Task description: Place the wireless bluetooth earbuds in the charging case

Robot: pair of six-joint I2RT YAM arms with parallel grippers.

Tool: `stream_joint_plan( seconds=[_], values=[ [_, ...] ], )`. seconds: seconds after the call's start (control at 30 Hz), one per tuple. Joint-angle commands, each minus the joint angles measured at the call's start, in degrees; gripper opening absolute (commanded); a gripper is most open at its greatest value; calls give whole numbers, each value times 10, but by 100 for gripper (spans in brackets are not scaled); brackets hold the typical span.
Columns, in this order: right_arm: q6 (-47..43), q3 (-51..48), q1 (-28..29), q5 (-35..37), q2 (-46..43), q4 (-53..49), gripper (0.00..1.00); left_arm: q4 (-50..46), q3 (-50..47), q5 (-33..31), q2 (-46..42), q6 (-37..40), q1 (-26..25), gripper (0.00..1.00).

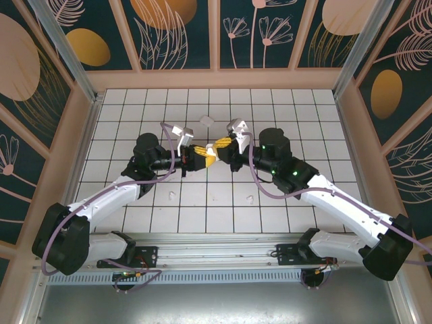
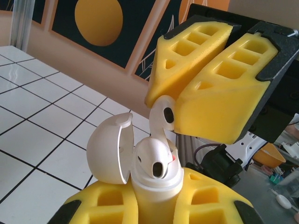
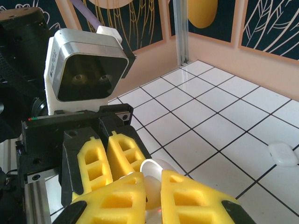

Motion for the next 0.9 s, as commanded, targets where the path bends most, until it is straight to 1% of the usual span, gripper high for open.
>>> stream_joint_plan(
  seconds=[0.0, 0.3, 0.53, 0.87],
  values=[
    [1, -5, -2, -32, 2, 3, 12, 12, 20, -10, 3, 1, 3, 0],
    [2, -9, -1, -61, 4, 0, 15, 12, 24, -25, 4, 4, 3, 0],
    [-7, 7, 4, -80, 19, -13, 15, 9, 26, -26, 4, 5, 3, 0],
    [0, -1, 9, -75, 18, -22, 18, 3, 28, -46, -3, 13, 3, 0]
  ],
)
